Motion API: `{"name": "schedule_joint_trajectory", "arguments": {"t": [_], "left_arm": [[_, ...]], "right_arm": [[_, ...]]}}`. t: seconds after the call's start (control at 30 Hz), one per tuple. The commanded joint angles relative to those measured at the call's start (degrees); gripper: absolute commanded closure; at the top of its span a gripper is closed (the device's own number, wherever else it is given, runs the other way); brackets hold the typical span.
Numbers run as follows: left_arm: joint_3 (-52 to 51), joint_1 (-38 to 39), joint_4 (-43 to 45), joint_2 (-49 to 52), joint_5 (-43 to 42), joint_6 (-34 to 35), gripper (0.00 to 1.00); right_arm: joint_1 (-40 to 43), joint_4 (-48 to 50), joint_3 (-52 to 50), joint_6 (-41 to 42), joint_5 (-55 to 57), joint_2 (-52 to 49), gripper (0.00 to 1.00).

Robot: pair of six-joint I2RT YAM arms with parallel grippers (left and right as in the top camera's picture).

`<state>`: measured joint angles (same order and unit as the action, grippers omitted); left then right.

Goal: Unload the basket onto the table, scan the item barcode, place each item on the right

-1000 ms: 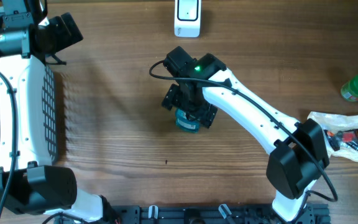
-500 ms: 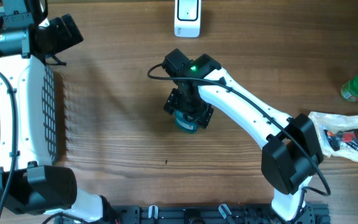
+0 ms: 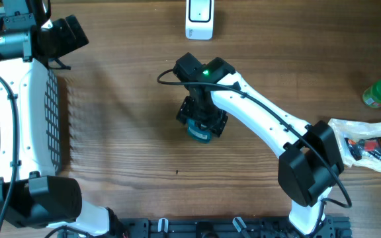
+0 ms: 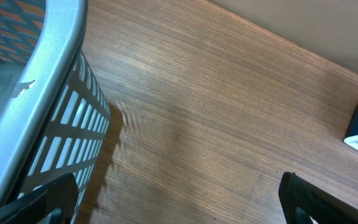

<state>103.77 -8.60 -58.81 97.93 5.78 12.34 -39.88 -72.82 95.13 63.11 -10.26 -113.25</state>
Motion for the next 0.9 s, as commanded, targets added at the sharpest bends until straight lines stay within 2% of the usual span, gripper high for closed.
{"name": "schedule_joint_trajectory", "arguments": {"t": [0.0,0.23,0.53,0.8,0.87], "left_arm": [[-0.39,-0.31,0.0,0.35,0.57,0.02,0.0],[-0.39,-0.31,0.07,0.35,0.57,0.02,0.0],[-0.39,-0.31,0.07,0.35,0.57,0.04,0.0],[-0.39,-0.31,0.02,0.35,0.57,0.04,0.0],[-0.39,-0.31,0.02,0.35,0.57,0.04,0.0]], "right_arm": [[-0.28,-2.01,-0.26,-0.07,1.6,-1.6,0.22],[-0.31,-3.3,0.31,-0.2,3.23,-0.9,0.22],[-0.17,-2.89,3.67,-0.2,4.63,5.05,0.22],[0.98,-2.93,7.91,-0.87,-6.27,8.9,0.24],[1.79,-2.73,8.72,-0.79,-12.33,9.03,0.23]]}}
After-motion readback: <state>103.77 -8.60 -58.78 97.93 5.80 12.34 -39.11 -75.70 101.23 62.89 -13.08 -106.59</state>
